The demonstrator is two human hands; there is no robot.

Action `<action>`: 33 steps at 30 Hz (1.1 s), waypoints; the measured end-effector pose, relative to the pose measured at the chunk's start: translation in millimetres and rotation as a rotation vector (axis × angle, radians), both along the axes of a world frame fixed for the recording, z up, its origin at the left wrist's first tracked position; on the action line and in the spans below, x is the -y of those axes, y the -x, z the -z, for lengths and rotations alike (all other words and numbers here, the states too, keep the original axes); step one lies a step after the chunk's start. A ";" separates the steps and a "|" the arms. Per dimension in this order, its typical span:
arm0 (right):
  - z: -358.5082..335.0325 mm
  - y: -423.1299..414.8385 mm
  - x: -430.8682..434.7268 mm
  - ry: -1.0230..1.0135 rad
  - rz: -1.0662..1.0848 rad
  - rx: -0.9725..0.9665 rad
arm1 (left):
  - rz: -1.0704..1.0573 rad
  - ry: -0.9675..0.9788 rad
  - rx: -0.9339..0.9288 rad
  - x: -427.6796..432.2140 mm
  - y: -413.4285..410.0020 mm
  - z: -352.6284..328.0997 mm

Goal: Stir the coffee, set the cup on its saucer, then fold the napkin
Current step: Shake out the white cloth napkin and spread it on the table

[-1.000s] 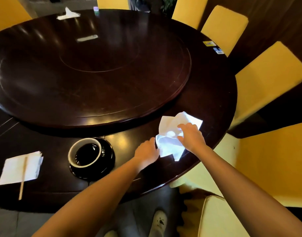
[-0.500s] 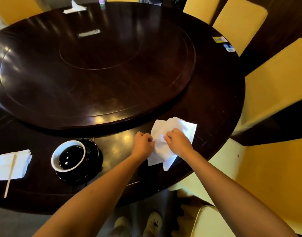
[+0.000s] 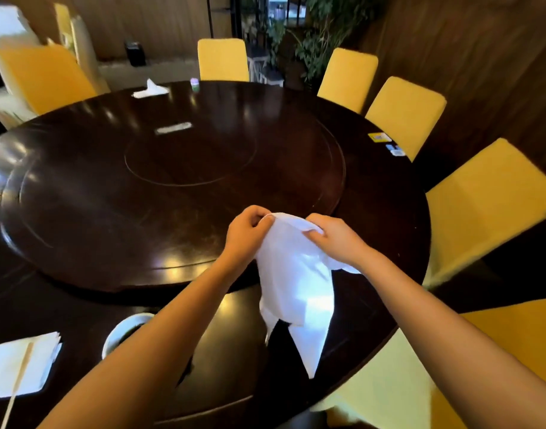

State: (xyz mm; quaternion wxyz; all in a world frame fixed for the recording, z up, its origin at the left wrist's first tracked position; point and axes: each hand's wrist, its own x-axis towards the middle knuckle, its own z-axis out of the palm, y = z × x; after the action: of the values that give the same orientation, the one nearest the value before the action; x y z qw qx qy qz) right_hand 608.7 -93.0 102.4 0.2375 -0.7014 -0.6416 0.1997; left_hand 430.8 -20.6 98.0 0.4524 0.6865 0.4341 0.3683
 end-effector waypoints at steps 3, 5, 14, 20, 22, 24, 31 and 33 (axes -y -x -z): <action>-13.7 -12.5 -13.1 -0.104 0.023 0.053 | 0.166 -0.013 -0.001 -10.1 8.5 -21.7; -23.3 -17.7 -19.5 -0.143 0.051 0.083 | 0.299 -0.050 -0.073 -15.0 11.7 -33.7; -56.1 -56.9 -43.7 -0.098 0.132 0.267 | 0.296 -0.039 -0.691 -43.2 28.6 -62.6; -79.2 -94.2 -43.2 -0.171 0.106 0.362 | 0.018 -0.141 -0.209 -10.8 25.8 -83.2; -83.6 -103.9 -37.7 -0.190 0.081 0.402 | 0.021 -0.192 -0.166 1.5 13.6 -87.3; -87.1 -107.0 -35.6 -0.184 0.045 0.429 | 0.041 -0.191 -0.135 11.2 7.2 -93.6; -128.4 -131.4 -29.2 -0.168 -0.126 0.355 | 0.171 -0.033 0.220 49.9 -18.1 -133.7; -146.4 -142.4 -25.5 -0.193 -0.148 0.340 | 0.174 -0.029 0.267 57.6 -28.0 -145.2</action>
State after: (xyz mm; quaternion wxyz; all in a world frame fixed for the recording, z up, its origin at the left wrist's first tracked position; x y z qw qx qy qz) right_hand 751.1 -67.5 248.8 0.1768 -0.6500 -0.7383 0.0330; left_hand 458.8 -78.2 243.2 0.5266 0.6727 0.3036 0.4219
